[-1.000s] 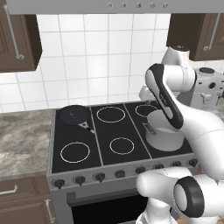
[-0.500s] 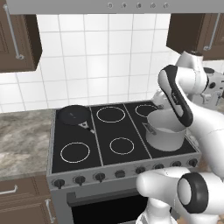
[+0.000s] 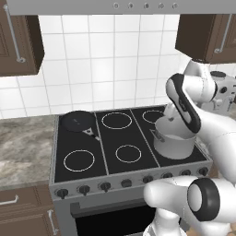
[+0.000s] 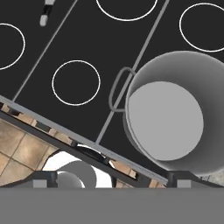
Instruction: Move the pot and pan from the stove into the sink.
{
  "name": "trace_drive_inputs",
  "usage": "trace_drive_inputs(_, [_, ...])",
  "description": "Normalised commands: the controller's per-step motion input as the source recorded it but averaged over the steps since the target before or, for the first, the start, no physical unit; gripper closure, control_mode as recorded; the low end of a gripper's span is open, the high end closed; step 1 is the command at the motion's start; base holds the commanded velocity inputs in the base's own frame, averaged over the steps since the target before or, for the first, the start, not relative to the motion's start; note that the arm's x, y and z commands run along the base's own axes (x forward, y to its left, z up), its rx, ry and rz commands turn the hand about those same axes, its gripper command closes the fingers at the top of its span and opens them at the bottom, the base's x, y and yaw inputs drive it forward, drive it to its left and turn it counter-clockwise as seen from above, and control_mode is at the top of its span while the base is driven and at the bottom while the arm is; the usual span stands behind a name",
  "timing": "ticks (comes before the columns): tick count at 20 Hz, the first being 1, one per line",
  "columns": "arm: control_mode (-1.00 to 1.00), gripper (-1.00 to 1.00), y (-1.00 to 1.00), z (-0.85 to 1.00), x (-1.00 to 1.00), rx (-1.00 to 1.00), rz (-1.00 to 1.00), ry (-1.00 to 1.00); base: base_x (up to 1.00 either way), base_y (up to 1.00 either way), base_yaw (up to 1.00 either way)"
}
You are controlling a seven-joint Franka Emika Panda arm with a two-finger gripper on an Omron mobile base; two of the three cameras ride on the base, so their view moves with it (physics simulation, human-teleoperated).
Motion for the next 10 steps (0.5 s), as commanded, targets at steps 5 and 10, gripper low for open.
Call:
trace_drive_inputs(5, [-1.0, -1.0, 0.0, -0.36, 0.0, -0.06, 0.02, 0.02, 0.0, 0.0, 0.0])
trace_drive_inputs(10, [-1.0, -1.0, -0.02, -0.36, 0.0, -0.01, 0.03, 0.0, 0.0, 0.0, 0.0])
